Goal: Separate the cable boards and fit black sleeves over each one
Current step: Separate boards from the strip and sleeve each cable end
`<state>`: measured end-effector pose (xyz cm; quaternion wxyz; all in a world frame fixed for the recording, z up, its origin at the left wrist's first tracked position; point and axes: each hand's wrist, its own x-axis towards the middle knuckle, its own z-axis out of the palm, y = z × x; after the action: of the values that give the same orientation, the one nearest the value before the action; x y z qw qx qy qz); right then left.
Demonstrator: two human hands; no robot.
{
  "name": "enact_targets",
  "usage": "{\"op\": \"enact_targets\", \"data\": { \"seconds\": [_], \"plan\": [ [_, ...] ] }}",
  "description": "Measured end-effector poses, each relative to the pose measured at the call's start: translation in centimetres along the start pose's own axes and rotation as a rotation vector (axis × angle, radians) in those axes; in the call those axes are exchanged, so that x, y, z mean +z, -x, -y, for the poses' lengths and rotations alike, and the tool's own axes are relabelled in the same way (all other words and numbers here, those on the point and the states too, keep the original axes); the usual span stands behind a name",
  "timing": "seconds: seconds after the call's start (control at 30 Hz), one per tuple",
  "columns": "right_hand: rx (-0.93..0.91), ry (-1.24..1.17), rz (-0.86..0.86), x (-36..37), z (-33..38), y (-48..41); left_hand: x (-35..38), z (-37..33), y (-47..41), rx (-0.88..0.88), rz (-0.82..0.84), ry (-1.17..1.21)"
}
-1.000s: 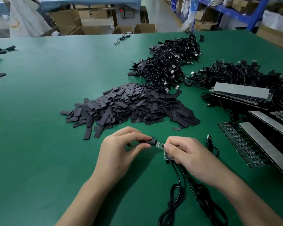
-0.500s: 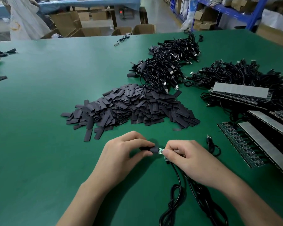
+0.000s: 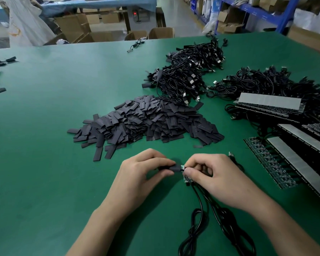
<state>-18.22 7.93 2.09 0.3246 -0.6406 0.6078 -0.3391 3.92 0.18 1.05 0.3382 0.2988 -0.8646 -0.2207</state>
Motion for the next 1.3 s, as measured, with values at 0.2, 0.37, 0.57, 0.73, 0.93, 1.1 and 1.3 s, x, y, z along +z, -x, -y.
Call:
{"op": "enact_targets", "data": {
  "seconds": [0.2,0.37,0.57,0.73,0.93,1.1,1.3],
  "plan": [
    [0.001,-0.002,-0.010,0.2,0.4,-0.1,0.0,-0.3,-0.1,0.029,-0.028,-0.003],
    [0.009,-0.002,0.007,0.0,0.5,0.0,0.0,-0.2,0.0,0.028,-0.021,-0.010],
    [0.022,0.027,-0.031,0.7,0.3,-0.1,0.2,-0.1,0.1,0.053,-0.033,-0.016],
    [0.060,-0.094,-0.067,0.4,0.3,-0.3,0.4,-0.4,-0.2,-0.046,-0.234,0.022],
    [0.083,-0.190,-0.066,0.5,0.3,-0.4,0.6,-0.9,-0.2,-0.190,-0.301,0.224],
    [0.102,-0.202,-0.059,0.8,-0.3,-0.6,1.0,-1.1,-0.1,-0.239,-0.278,0.320],
    [0.109,-0.337,-0.047,0.8,-0.6,-0.8,1.2,-1.3,-0.2,-0.226,-0.259,0.322]
  ]
}}
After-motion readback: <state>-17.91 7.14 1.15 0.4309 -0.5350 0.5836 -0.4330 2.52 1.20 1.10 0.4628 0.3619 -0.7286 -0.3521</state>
